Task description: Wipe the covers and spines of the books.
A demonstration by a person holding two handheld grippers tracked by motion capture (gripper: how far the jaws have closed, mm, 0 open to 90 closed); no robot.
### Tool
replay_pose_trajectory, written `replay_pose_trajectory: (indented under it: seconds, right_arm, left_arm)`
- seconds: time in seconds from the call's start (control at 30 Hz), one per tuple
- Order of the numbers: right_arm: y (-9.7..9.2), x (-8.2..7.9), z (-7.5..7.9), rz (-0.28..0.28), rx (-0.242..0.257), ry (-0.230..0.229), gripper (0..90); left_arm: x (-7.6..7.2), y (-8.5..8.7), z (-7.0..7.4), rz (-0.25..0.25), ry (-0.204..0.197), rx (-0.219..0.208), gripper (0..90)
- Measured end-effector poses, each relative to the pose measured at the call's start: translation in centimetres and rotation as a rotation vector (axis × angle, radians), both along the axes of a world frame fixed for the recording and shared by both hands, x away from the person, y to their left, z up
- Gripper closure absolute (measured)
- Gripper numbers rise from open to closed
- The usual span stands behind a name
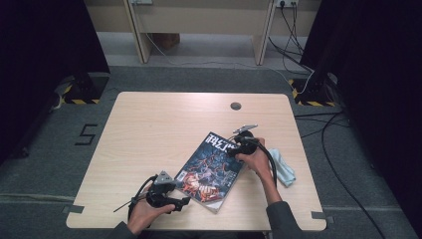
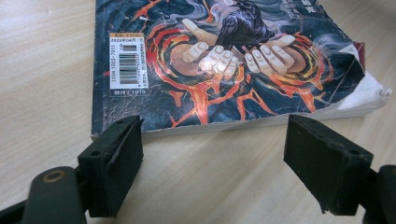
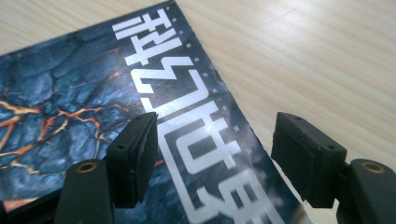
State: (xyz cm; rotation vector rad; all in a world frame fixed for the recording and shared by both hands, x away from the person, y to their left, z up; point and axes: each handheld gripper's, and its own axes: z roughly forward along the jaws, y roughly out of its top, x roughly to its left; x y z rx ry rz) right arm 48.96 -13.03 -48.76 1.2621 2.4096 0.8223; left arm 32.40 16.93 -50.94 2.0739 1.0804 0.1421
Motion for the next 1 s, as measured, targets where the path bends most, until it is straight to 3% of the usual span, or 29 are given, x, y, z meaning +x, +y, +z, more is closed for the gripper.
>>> replay_pose_trajectory:
  seconds: [0.1,0.33,0.43,0.57,0.7,0.83,1.0]
  right_arm:
    - [-0.2,0.4,-0.5,-0.035,0.029,0.050,31.9]
    - [-1.3,-1.8,-0.1,-0.022,-0.014,0.073,30.9]
    - [-2.1,-3.8,0.0,-0.024,-0.015,0.082,30.8]
    - [-3.1,-6.0,0.0,-0.003,-0.010,0.103,31.5]
    - [-3.9,-8.3,0.2,0.011,-0.003,0.118,33.8]
    - [-4.4,-9.9,0.2,0.014,0.010,0.127,38.5]
    - [-4.9,-9.5,0.2,-0.026,0.041,0.100,38.0]
  left_arm:
    - [0.7,0.2,0.0,0.007,0.005,-0.015,18.3]
    - [2.6,0.7,-0.1,0.066,0.006,-0.028,16.6]
    - [3.7,0.4,-0.2,0.097,-0.017,-0.005,16.0]
    - [5.2,-0.2,-0.3,0.109,-0.074,0.074,15.8]
    - [6.1,-0.5,-0.4,0.101,-0.083,0.082,15.2]
    - [5.8,-0.6,-0.1,0.081,-0.086,0.089,18.1]
    - [3.6,-0.8,0.2,0.023,-0.068,0.100,18.3]
